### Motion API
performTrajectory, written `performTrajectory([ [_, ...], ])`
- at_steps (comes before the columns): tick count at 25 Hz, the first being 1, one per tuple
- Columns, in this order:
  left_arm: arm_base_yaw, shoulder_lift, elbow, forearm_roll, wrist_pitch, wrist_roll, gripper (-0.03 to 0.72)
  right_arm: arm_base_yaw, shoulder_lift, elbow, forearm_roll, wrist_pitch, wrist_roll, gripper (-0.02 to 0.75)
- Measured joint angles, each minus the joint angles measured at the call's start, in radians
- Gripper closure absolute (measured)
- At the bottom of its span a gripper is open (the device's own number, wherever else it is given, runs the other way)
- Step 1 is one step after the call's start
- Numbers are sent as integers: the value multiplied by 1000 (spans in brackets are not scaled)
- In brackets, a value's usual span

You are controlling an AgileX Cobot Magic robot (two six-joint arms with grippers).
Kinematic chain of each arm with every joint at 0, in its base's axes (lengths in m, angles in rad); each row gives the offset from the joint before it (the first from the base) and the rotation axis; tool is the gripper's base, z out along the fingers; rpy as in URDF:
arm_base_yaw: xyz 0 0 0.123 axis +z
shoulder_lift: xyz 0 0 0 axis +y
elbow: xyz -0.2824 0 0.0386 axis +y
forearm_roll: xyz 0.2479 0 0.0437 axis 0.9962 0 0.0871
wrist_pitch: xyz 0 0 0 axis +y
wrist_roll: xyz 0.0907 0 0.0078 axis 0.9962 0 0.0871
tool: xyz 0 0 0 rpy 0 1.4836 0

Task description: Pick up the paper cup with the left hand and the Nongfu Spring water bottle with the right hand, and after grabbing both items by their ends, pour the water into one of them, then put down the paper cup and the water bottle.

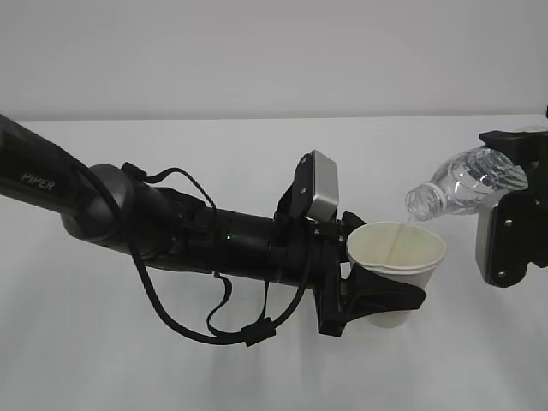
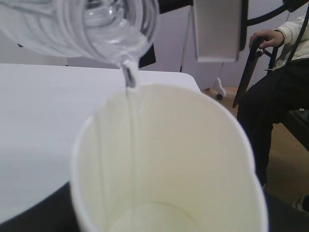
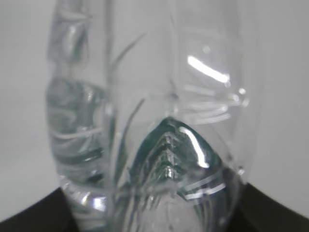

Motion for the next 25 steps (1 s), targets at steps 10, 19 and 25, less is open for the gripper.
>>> performTrajectory([
  [10,0,0,0,0,0,-2,253,0,0,0,-1,0,-7,323],
  [19,0,0,0,0,0,-4,253,0,0,0,-1,0,-11,324],
  [25,0,0,0,0,0,-4,253,0,0,0,-1,0,-15,323],
])
